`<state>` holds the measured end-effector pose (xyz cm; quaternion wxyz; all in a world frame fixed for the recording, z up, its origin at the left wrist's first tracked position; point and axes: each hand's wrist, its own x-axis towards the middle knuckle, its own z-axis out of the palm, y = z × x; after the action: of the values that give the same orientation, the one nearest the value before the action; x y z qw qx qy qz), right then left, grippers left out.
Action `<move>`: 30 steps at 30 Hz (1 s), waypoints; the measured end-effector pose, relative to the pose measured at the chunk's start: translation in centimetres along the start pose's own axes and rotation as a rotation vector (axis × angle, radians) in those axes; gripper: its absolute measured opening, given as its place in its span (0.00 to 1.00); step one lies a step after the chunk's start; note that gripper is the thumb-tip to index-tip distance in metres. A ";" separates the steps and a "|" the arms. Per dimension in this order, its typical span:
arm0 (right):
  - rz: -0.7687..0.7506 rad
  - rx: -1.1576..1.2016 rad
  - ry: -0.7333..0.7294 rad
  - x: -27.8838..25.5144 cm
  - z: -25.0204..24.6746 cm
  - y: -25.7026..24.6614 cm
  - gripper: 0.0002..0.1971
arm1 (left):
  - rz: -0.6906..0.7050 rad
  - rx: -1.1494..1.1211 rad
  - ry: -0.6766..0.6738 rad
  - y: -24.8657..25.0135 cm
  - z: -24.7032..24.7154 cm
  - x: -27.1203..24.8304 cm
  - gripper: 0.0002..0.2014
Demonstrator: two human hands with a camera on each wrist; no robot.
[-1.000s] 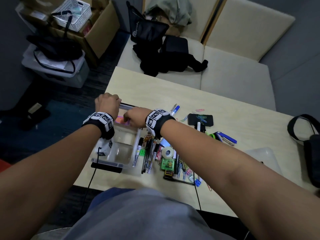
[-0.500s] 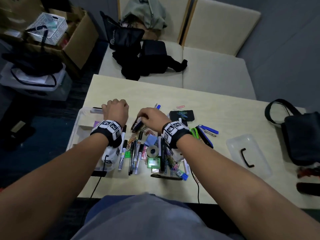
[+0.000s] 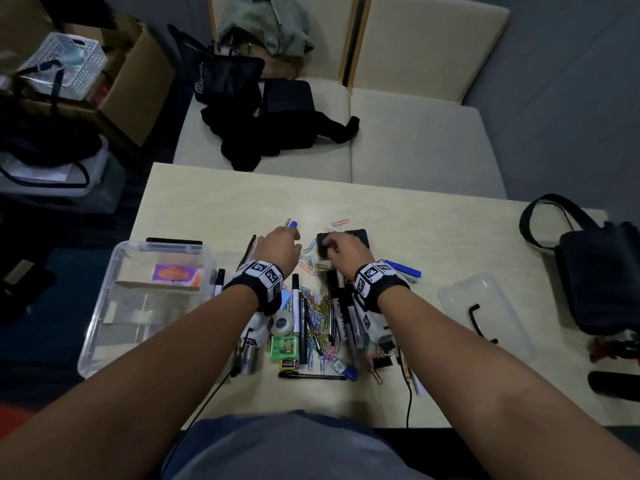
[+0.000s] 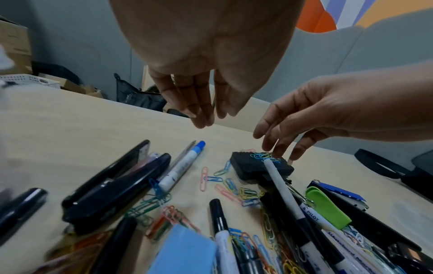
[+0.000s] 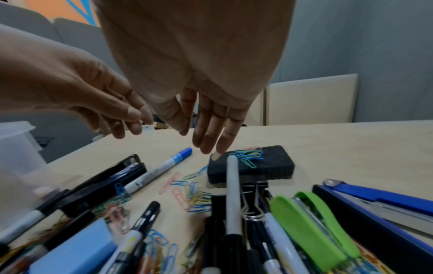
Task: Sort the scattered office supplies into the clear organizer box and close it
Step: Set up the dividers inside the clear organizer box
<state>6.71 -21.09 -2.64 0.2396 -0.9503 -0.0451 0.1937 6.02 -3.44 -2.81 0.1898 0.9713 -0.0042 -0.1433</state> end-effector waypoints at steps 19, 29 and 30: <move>0.301 -0.001 0.067 3.7 1.6 6.0 0.26 | -0.105 -0.095 -0.276 4.5 6.4 5.8 0.26; 0.196 0.134 0.183 3.1 1.0 4.1 0.27 | -0.277 -0.308 -0.174 2.5 5.6 5.8 0.19; 0.173 0.150 0.194 2.9 1.1 3.5 0.27 | -0.296 -0.342 -0.146 2.1 5.3 5.6 0.20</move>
<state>8.94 -23.23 -6.18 0.2957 -0.9442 0.0748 0.1238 10.01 -7.70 -8.30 0.3278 0.9021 0.1489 -0.2379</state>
